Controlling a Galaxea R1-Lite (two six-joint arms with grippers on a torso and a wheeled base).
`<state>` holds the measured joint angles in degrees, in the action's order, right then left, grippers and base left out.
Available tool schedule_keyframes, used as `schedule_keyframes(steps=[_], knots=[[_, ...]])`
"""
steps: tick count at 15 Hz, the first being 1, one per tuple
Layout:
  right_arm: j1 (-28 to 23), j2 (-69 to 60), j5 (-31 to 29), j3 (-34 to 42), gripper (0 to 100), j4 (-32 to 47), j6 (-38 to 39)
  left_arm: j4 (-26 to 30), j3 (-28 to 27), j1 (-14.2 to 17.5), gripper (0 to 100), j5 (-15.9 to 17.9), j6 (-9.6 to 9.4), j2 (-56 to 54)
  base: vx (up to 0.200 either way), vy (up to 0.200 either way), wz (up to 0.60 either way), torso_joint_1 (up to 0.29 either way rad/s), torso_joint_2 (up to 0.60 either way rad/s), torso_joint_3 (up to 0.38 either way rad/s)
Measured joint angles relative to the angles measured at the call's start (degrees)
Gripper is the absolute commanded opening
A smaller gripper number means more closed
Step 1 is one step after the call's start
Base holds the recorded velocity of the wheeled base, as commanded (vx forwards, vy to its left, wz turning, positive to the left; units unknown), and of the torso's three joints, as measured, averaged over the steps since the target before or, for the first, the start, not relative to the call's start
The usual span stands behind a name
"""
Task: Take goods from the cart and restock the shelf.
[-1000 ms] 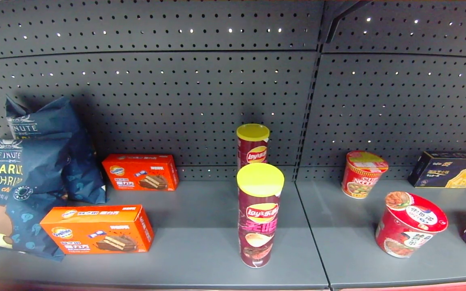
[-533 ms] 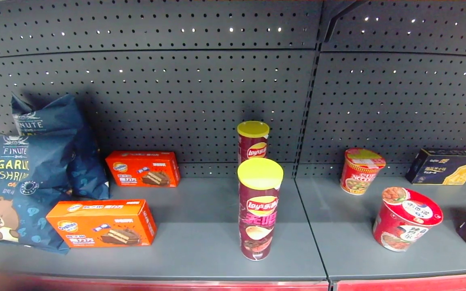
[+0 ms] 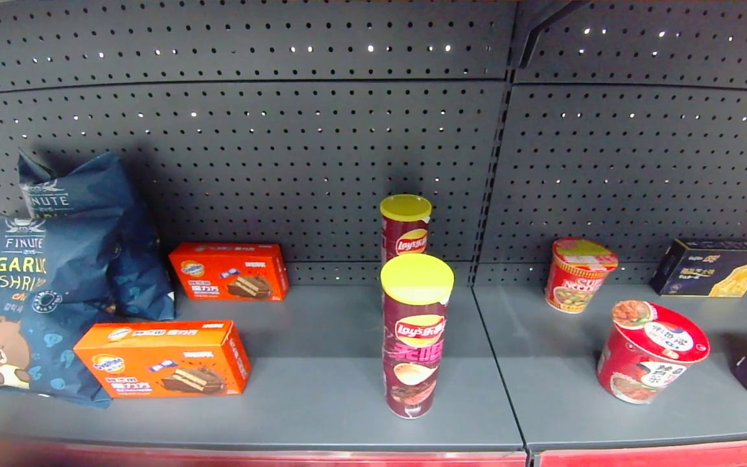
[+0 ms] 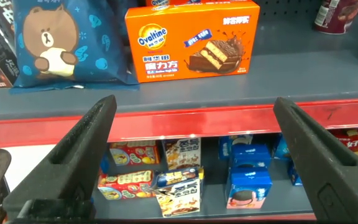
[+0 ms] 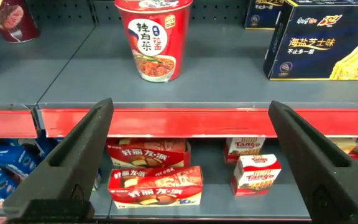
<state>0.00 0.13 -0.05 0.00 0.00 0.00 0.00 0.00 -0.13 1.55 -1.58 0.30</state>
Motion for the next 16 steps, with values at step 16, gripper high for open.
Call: schedule_keyframes(steps=[16], knots=[[0.00,0.02,0.65,0.00,100,0.00,-0.16,0.00,0.00,0.00,100,0.01,-0.02,0.00,0.000,0.000,0.00,0.000,0.00,0.000]])
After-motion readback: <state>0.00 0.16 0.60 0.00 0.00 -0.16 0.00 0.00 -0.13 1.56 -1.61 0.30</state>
